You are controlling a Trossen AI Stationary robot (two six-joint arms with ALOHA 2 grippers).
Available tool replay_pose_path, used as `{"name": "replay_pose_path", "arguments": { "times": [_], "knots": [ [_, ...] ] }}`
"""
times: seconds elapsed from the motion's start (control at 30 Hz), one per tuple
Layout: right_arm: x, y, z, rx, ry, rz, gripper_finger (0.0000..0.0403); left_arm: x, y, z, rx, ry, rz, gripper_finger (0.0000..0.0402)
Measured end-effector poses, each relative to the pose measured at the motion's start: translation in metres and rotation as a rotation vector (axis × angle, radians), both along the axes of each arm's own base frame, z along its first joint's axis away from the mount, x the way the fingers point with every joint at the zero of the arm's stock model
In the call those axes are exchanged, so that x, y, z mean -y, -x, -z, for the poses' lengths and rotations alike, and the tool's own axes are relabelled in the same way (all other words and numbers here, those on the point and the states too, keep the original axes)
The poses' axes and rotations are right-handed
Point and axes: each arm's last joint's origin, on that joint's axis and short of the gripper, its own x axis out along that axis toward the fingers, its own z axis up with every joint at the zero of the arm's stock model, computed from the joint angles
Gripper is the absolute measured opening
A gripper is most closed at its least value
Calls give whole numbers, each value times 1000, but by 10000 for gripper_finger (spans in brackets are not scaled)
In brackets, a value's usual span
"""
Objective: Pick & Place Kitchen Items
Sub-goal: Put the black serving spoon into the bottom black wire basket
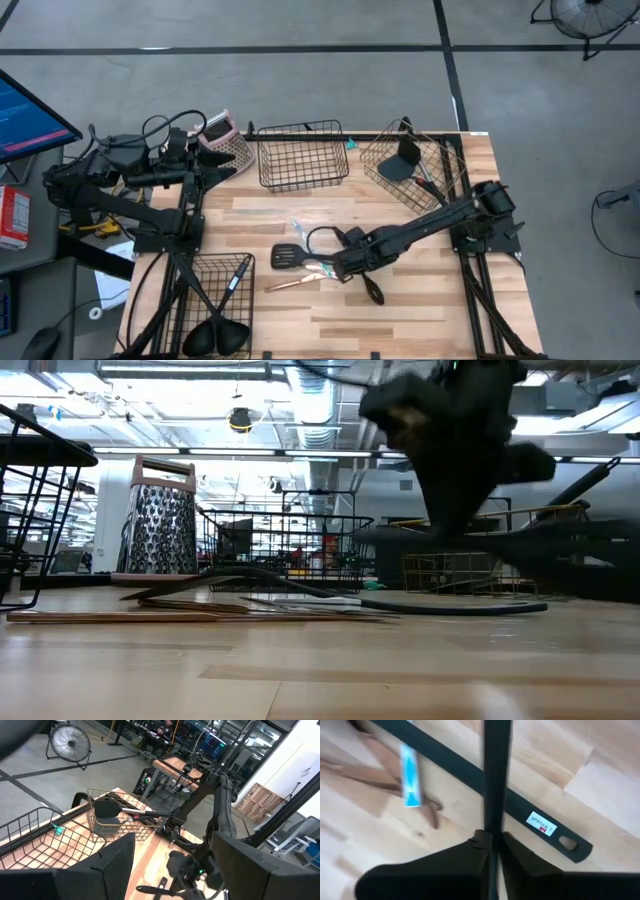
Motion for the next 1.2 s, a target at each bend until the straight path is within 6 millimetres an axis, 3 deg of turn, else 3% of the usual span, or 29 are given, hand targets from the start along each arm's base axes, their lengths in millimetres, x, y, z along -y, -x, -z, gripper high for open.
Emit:
{"name": "replay_pose_path", "arguments": {
  "times": [0.4, 0.6, 0.73, 0.83, 0.97, 1.2],
  "knots": [
    [13, 22, -68, 245, 90, 4, 0, 0, 0, 0, -1, -3, 0, 250],
    [15, 26, -74, 236, 71, -57, 4, 0, 0, 0, -1, -3, 0, 250],
    [6, 19, -57, 182, 55, -90, 21, 0, 0, 0, -1, -3, 0, 250],
    [-2, 12, -37, 118, 44, -132, 59, 0, 0, 0, -2, -3, 1, 250],
    [-6, 3, -6, 6, 20, -157, 129, 0, 0, 0, -4, -12, 2, 250],
    [-10, -5, 30, -126, -80, -259, 262, 0, 0, 0, -9, -28, 4, 250]
  ]
}}
